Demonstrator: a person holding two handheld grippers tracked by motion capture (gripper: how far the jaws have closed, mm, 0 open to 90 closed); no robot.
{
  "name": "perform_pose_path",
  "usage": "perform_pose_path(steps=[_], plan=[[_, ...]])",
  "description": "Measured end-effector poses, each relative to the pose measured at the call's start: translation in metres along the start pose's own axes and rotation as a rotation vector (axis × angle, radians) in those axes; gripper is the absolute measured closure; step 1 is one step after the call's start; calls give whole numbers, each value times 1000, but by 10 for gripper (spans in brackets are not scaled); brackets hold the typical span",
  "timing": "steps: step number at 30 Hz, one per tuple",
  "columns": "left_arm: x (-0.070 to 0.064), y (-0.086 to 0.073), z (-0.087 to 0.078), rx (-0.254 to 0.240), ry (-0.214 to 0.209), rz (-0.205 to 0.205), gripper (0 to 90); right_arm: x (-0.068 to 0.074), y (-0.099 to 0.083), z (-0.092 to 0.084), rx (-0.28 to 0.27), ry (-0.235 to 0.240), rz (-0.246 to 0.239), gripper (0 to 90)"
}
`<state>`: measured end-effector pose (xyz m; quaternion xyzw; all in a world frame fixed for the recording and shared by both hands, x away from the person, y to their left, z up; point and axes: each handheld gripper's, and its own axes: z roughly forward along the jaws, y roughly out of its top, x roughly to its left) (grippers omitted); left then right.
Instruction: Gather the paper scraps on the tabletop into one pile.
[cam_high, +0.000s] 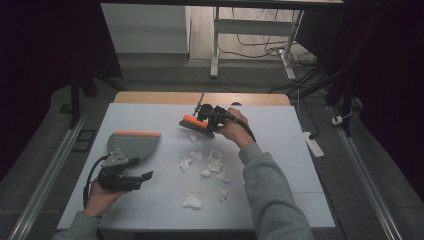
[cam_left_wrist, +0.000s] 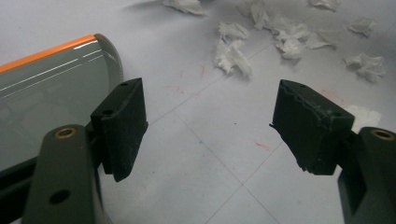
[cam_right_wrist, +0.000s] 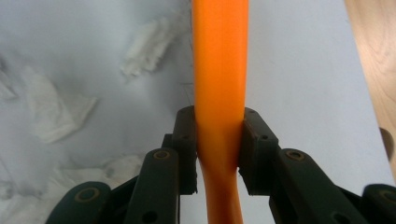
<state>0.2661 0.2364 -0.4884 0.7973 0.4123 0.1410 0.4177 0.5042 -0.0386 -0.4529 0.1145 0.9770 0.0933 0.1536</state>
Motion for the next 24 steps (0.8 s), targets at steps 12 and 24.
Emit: perform_pose_path(steps=[12, 24], plan=[[-1, -1, 1, 8, 1, -1, 268, 46, -19, -20, 36, 70, -115, 708], [0, -2, 0, 4, 15, -9, 268, 38, -58, -74, -188, 60, 30, 707]])
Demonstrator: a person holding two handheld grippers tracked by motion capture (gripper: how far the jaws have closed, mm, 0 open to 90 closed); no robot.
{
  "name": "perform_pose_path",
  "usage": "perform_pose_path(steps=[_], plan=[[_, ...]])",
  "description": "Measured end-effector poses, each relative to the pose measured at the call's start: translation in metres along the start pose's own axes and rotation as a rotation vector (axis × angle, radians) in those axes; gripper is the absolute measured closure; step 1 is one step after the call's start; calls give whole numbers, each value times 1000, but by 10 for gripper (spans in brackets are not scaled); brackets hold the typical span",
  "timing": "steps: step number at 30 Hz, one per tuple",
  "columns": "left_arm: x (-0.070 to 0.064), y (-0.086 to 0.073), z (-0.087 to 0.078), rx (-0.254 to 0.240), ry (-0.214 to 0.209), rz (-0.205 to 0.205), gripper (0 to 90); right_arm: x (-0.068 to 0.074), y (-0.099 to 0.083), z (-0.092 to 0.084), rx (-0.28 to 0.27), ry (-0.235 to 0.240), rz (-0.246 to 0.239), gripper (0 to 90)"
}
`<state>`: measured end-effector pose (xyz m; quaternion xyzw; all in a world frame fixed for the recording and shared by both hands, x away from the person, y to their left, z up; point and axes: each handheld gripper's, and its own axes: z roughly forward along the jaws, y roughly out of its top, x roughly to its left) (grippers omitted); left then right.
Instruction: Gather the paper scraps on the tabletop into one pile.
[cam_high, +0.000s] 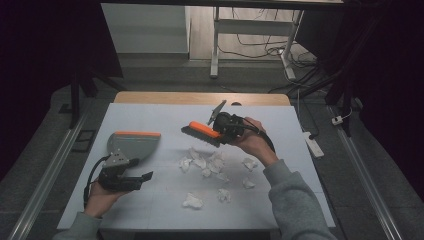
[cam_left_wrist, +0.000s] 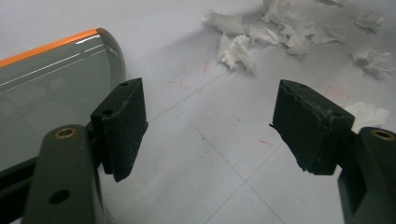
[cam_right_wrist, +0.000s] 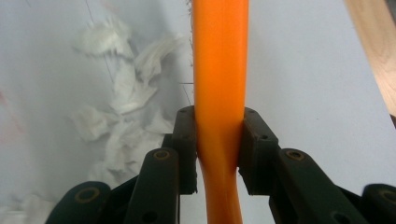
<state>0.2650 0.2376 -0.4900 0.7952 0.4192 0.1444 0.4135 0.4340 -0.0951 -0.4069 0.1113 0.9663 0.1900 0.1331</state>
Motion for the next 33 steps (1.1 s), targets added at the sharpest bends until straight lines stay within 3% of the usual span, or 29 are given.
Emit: perform_pose_path(steps=[1, 5, 9, 14, 21, 23, 26, 33], plan=[[1, -1, 0, -2, 2, -5, 268, 1, -1, -5, -19, 8, 30, 707], [4, -2, -2, -7, 13, -15, 268, 15, 3, -21, -39, 15, 71, 707], [6, -3, -3, -11, 23, -19, 268, 35, 15, -19, -35, 84, 142, 707], [7, -4, -3, -11, 28, -20, 268, 57, 35, 8, 4, 189, 216, 707], [9, -6, -4, -8, 30, -19, 268, 63, 52, 59, 53, 319, 319, 707], [9, -7, -4, -8, 29, -21, 268, 62, 52, 69, 80, 319, 333, 707], [10, -10, -5, -9, 28, -25, 268, 52, 44, 69, 94, 301, 377, 707], [10, -12, -4, -5, 29, -25, 269, 33, 4, 50, 119, 251, 470, 707]])
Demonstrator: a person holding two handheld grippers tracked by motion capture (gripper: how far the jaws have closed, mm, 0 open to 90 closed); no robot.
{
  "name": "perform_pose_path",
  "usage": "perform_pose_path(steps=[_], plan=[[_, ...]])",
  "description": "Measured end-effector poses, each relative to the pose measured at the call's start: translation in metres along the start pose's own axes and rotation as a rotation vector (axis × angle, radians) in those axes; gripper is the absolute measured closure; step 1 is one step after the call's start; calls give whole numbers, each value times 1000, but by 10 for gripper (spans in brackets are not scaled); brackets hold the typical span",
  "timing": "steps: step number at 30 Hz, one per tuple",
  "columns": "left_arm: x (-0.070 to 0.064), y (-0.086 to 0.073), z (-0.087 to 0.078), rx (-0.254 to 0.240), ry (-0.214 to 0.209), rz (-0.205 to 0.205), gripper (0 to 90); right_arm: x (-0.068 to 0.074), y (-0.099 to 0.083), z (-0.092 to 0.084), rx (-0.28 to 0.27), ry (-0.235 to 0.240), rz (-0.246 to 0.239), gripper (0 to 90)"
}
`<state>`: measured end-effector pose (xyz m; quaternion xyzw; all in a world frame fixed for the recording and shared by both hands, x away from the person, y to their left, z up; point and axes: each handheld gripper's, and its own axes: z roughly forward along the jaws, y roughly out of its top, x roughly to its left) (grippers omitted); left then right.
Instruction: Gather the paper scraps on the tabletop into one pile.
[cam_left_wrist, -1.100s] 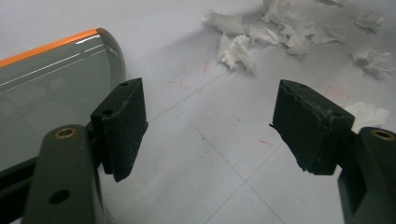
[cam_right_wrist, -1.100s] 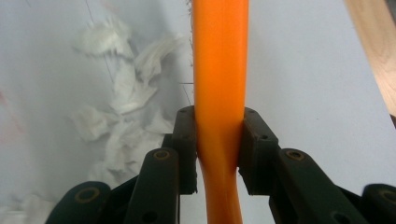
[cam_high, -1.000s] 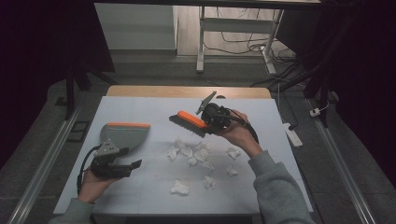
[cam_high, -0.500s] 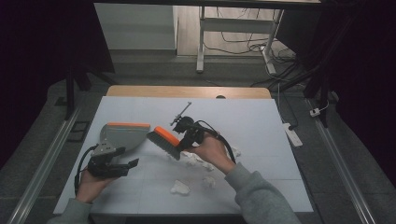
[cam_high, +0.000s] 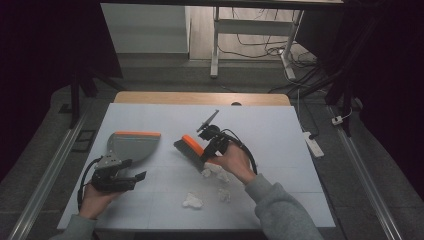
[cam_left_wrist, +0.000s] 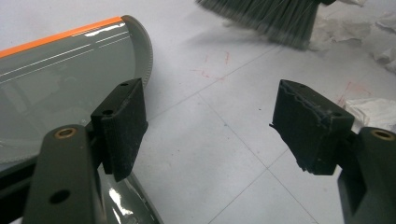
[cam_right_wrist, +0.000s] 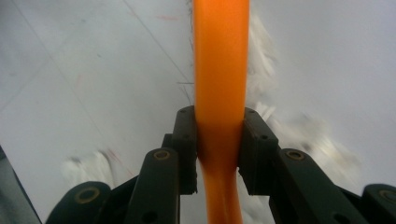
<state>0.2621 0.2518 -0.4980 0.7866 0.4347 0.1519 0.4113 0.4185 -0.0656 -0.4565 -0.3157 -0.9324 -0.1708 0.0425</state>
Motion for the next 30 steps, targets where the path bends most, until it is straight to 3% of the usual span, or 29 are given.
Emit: perform_pose_path(steps=[3, 6, 10, 12, 15, 20, 24, 26, 28, 30], plan=[[-3, 2, 1, 3, 0, 11, 268, -3, -8, -13, -31, 6, 15, 707], [-3, 3, 2, 4, -2, 13, 268, -3, -12, -32, -110, 23, 11, 707], [-4, 3, 4, 9, -1, 14, 268, -6, -9, -52, -203, 31, 22, 707], [-4, 3, 4, 11, -3, 15, 268, -8, -3, -53, -218, 34, 35, 706], [-4, 3, 5, 14, -1, 18, 268, -6, 13, -41, -207, 50, 41, 706], [-5, 3, 5, 15, -1, 19, 268, -5, 42, -4, -160, 62, 54, 706], [-4, 2, 6, 19, -3, 21, 268, -12, 47, 18, -79, 38, 68, 706], [-5, 1, 6, 19, -3, 24, 268, -19, 43, 17, -68, -3, 76, 707], [-5, 1, 5, 20, -3, 25, 268, -26, 35, 12, -51, 4, 103, 707], [-5, 1, 6, 21, -4, 25, 268, -31, 26, 5, -52, -23, 101, 707]])
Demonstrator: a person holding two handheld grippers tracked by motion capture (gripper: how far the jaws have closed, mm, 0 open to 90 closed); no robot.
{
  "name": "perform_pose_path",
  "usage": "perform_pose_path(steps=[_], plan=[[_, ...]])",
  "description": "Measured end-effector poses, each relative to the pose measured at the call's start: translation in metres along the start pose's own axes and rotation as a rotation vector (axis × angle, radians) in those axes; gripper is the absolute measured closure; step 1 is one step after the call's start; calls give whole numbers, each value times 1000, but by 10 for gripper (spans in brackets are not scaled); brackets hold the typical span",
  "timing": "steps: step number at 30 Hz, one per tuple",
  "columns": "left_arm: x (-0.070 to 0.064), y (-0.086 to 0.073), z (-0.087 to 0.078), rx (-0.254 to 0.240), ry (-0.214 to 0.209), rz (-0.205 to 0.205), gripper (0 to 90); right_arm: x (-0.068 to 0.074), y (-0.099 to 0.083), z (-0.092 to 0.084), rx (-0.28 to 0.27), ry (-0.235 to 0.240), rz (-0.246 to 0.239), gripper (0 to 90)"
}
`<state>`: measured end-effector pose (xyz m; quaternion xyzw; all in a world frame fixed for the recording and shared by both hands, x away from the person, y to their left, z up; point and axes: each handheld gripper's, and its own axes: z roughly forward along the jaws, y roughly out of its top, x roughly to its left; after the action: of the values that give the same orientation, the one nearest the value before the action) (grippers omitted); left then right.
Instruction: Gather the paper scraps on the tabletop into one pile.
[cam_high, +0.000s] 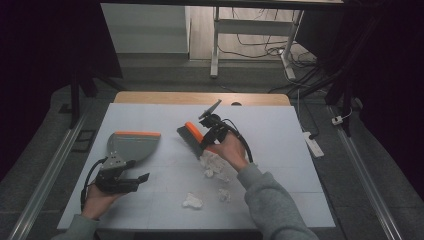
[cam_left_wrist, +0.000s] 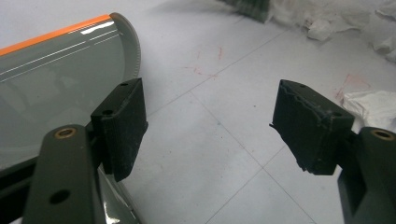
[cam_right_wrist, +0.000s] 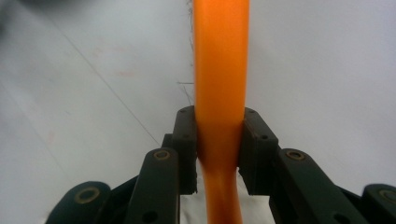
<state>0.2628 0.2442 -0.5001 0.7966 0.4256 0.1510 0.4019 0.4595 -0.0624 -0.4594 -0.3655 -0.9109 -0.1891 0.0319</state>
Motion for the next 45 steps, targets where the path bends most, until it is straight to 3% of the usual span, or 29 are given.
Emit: perform_pose_path(steps=[4, 8, 14, 19, 23, 30, 32, 35, 38, 45], plan=[[-1, 0, 2, 8, 1, 7, 268, -3, -14, -21, -83, 49, 2, 707], [-2, 1, 3, 9, 1, 7, 268, 5, -23, -47, -173, 81, -32, 707], [-1, 1, 3, 11, 3, 6, 268, 19, -36, -66, -199, 101, -90, 707], [0, 1, 1, 6, 4, -1, 269, 40, -59, -62, -128, 100, -185, 707], [0, 1, 3, 11, 4, -1, 268, 61, -78, -57, -54, 132, -280, 707], [1, 1, 3, 12, 8, -4, 268, 108, -101, -37, 78, 159, -440, 707], [1, 1, 3, 13, 8, -3, 269, 121, -105, -28, 136, 145, -488, 707], [0, 0, 3, 13, 9, -2, 268, 132, -107, -17, 197, 105, -519, 707], [1, 0, 3, 12, 8, -3, 268, 127, -103, -16, 203, 44, -503, 707], [1, 0, 3, 15, 8, -3, 268, 74, -92, -28, 147, -66, -345, 707]])
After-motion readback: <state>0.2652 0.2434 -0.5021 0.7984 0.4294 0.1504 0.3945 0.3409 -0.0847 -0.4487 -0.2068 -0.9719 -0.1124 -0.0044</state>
